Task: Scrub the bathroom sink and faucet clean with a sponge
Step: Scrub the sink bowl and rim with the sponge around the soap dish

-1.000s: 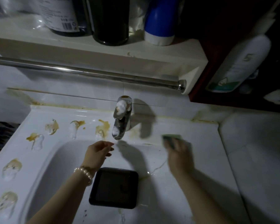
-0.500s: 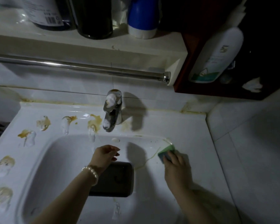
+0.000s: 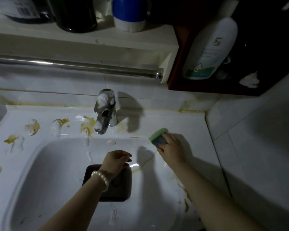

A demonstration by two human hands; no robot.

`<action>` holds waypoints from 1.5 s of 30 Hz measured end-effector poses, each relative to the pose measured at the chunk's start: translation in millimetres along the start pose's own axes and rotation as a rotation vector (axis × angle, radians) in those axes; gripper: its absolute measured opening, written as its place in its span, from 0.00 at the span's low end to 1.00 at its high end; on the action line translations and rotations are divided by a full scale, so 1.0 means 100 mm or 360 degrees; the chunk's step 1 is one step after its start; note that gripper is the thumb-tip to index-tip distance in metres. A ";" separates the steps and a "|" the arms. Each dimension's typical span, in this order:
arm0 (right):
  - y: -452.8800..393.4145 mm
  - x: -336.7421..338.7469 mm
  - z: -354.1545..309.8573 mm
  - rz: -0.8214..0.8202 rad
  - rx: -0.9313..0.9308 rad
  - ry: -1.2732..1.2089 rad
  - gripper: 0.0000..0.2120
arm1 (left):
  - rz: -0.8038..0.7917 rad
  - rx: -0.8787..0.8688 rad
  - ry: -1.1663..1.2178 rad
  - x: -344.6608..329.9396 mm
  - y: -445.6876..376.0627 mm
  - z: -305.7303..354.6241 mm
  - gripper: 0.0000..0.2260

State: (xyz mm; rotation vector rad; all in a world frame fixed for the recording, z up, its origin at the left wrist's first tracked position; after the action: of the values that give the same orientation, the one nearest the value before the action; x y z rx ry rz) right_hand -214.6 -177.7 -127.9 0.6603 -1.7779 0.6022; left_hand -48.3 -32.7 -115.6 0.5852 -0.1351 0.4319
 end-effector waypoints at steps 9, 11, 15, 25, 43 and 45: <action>1.08 0.34 0.61 0.0309 -0.0756 -0.0272 0.06 | -0.0168 0.0014 -0.0289 -0.40 0.01 0.06 0.07; 1.37 0.27 0.37 0.0234 -0.0610 -0.0273 0.09 | -0.0347 -0.0027 -0.0465 -0.59 0.08 0.08 0.06; 1.65 0.31 0.11 0.0002 -0.0025 -0.0261 0.10 | -0.0676 -0.0042 -0.0661 -0.88 0.28 0.09 0.07; 1.95 0.10 -0.20 0.0168 -0.0530 -0.0295 0.10 | -0.0948 -0.0288 -0.0865 -0.67 0.61 -0.16 0.07; 2.13 0.29 0.19 0.0114 -0.0907 -0.0069 0.14 | -0.1062 -0.0378 -0.0877 -0.75 0.86 -0.44 0.07; 2.19 0.27 -0.09 -0.0039 -0.0811 -0.0182 0.14 | -0.1055 -0.0340 -0.0879 -0.68 0.86 -0.46 0.07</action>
State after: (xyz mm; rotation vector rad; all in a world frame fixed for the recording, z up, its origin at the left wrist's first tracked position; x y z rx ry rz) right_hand -367.1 -18.6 -116.1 0.3663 -1.9241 0.0804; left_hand -146.6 33.3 -126.7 0.4916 -0.4906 -0.3936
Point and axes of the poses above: each hand's wrist, its own y-axis away from the middle knuckle, its own x-axis out of the back of the hand, z = x × y, the point moved 2 cm from there along -y, towards the middle knuckle, and after that the axes turned 7 degrees about -y, right-handed, at the moved point
